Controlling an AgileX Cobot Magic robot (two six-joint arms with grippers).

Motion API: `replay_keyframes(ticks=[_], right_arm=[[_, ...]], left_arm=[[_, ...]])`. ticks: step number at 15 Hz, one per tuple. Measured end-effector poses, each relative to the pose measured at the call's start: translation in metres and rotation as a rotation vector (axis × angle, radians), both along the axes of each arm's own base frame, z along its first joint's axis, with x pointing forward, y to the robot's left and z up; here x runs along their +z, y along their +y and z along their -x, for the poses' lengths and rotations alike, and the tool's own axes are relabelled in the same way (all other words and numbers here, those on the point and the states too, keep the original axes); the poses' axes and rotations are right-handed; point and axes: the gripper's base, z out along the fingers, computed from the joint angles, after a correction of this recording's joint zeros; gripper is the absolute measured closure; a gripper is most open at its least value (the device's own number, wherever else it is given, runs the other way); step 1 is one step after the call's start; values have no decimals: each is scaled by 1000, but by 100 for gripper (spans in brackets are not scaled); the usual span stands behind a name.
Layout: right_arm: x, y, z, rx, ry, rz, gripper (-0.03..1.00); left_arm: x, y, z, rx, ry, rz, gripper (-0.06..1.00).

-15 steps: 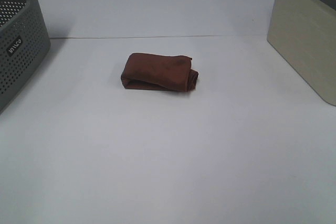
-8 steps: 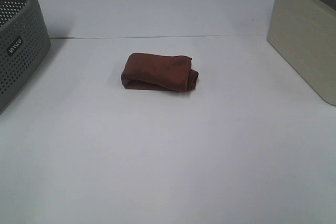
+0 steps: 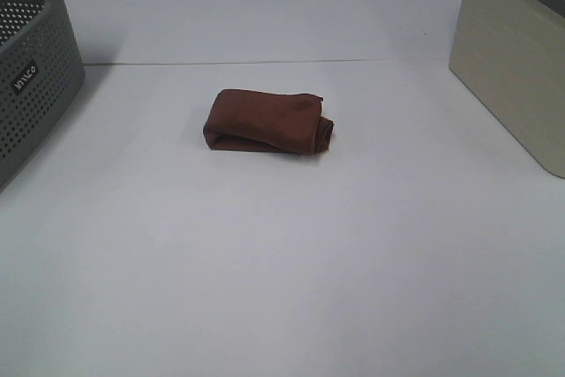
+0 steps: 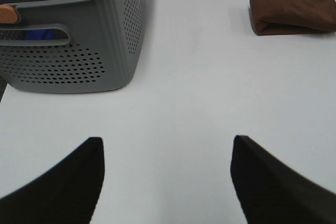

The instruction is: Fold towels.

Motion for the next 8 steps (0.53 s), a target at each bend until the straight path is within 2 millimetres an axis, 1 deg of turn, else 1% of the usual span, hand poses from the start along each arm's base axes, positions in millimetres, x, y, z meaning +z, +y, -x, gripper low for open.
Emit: replay_keyframes(ticks=[1, 5, 8], right_arm=[[0, 0, 0, 0, -3, 0, 9], [-1, 0, 12, 1, -83, -3, 9], [-1, 0, 14, 2, -92, -4, 9]], left_arm=[[0, 0, 0, 2, 0, 0, 29], [0, 0, 0, 2, -1, 0, 29], [0, 0, 0, 2, -1, 0, 29]])
